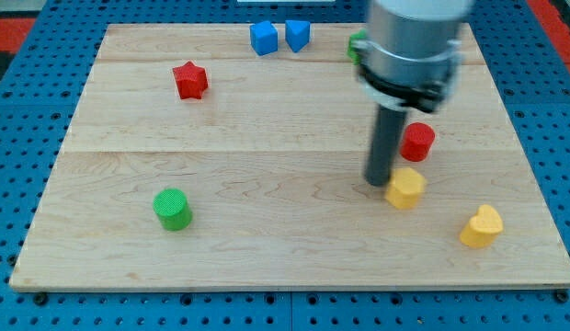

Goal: Slide yellow heart along with yellow hexagon a bit up

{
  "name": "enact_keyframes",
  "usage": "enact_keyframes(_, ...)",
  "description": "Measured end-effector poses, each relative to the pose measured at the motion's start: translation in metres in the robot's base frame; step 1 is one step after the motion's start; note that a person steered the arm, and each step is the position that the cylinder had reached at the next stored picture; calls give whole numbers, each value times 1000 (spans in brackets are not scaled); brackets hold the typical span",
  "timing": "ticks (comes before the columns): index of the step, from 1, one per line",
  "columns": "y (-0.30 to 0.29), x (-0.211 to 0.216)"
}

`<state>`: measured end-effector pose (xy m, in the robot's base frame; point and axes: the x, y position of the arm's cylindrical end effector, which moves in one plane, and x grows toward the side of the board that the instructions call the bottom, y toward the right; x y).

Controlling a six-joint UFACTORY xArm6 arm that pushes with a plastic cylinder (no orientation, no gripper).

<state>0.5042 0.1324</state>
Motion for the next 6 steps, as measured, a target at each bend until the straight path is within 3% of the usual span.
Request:
enact_keyframes(1,32,43)
enact_keyframes(2,20,22)
enact_keyframes(3,47,1)
enact_keyframes(4,155,34)
enact_keyframes(5,208,94)
enact_keyframes(6,163,97)
